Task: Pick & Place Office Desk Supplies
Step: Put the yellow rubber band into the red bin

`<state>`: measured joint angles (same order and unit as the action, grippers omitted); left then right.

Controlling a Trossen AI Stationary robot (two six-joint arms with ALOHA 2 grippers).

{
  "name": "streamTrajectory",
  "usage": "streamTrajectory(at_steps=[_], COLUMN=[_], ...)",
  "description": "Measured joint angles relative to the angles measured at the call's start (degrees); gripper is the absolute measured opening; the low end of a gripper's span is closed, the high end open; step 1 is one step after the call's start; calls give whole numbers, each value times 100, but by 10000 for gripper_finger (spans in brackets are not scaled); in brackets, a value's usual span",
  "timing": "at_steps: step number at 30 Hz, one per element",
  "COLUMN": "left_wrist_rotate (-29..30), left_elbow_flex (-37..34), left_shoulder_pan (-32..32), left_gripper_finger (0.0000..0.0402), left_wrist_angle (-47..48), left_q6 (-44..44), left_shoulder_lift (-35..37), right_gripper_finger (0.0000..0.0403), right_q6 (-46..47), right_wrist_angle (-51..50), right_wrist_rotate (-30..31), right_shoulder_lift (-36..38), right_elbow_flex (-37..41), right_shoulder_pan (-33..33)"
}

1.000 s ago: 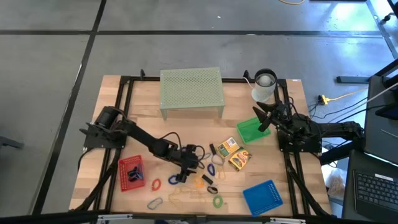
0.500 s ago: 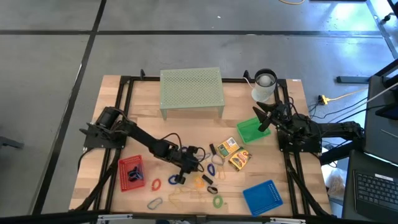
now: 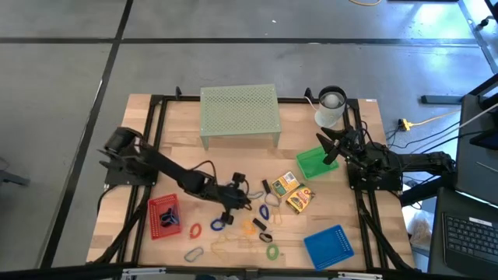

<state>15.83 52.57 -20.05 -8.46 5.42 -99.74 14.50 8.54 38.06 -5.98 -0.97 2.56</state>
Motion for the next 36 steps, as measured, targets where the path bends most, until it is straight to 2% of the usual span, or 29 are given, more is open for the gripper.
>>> streamTrajectory(at_steps=[8,13,21,26,31,36], left_wrist_rotate=[1032,1701,2331,2228,2065,1111], left_elbow_flex=[9,9,9,9,15,16], left_shoulder_pan=[-173,-364,-546,-608,-820,-1193], left_gripper_finger=[3,3,3,3,2,2], left_wrist_angle=[-56,-92,-6,296,1251,2438], left_q6=[-295,-183,-165,-469,-1337,-2695], left_shoulder_lift=[891,1370,1757,2151,2733,3319], right_gripper_finger=[194,194,194,194,194,194], right_q6=[1,1,-2,1,0,0], right_wrist_angle=[0,0,0,0,1,0], right_wrist_rotate=[2,2,2,2,2,2], right_shoulder_lift=[-2,0,-1,-2,-1,0], right_elbow_flex=[0,0,0,0,0,0], right_shoulder_pan=[-2,-2,0,-2,0,0])
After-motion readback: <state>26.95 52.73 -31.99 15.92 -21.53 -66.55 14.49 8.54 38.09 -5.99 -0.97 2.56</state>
